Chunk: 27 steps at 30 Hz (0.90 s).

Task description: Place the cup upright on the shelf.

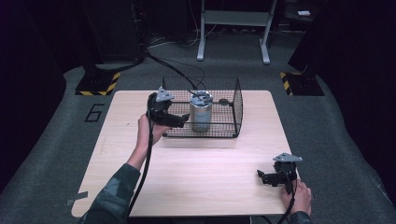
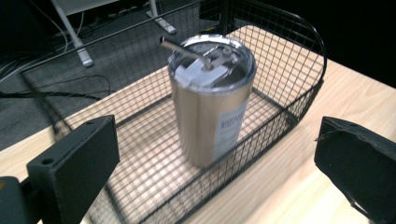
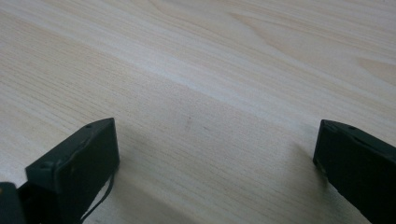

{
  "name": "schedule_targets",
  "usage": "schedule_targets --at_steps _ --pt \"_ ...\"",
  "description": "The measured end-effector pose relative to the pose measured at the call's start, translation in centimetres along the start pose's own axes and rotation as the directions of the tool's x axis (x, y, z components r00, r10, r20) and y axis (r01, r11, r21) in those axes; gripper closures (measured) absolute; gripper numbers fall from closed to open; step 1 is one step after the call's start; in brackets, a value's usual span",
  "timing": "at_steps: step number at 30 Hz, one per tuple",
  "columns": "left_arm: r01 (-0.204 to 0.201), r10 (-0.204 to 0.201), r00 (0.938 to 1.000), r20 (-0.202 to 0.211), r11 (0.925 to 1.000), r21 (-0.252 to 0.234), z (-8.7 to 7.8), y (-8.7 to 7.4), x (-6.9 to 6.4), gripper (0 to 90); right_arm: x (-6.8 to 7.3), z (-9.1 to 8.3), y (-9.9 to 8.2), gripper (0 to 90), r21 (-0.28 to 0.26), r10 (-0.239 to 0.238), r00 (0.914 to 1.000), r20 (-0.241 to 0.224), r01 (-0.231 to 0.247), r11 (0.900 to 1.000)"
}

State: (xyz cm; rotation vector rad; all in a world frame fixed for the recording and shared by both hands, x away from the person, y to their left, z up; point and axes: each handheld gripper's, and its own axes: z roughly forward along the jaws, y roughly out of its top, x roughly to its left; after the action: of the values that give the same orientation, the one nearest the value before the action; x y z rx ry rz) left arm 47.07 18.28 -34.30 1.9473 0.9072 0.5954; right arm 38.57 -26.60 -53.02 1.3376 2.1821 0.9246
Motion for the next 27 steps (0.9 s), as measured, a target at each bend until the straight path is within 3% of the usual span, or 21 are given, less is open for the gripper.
schedule_targets --at_steps 1,6,11,16,22,27 --pt "0.002 -0.002 0.9997 -0.026 0.9999 -0.011 -0.8 -0.5 0.2 0.1 0.0 0.0 0.0 0.0 0.001 -0.001 1.0 0.001 0.001 1.0" --pt "0.029 -0.03 0.997 -0.072 0.9992 -0.028 -3.3 -2.8 1.3 0.2 0.0 0.0 0.0 0.0 0.002 0.0 1.0 0.001 0.0 1.0" --pt "0.047 -0.047 0.9939 -0.099 0.9989 -0.006 -5.2 -5.5 2.1 0.2 0.0 0.0 0.0 0.0 0.001 0.0 1.0 0.0 0.0 1.0" --pt "0.1 -0.098 0.9871 -0.127 0.9948 0.015 -6.4 -9.1 2.9 0.2 0.0 0.0 0.0 0.0 0.003 -0.001 1.0 0.002 0.001 1.0" --pt "0.159 -0.148 0.9746 -0.168 0.9858 0.054 -7.4 -13.6 3.5 0.2 0.0 0.0 0.0 0.0 0.007 -0.001 1.0 0.0 0.001 1.0" --pt "0.228 -0.205 0.9546 -0.217 0.9694 0.09 -8.0 -17.7 4.2 0.1 0.0 0.0 0.0 0.0 0.003 -0.001 1.0 0.002 0.001 1.0"
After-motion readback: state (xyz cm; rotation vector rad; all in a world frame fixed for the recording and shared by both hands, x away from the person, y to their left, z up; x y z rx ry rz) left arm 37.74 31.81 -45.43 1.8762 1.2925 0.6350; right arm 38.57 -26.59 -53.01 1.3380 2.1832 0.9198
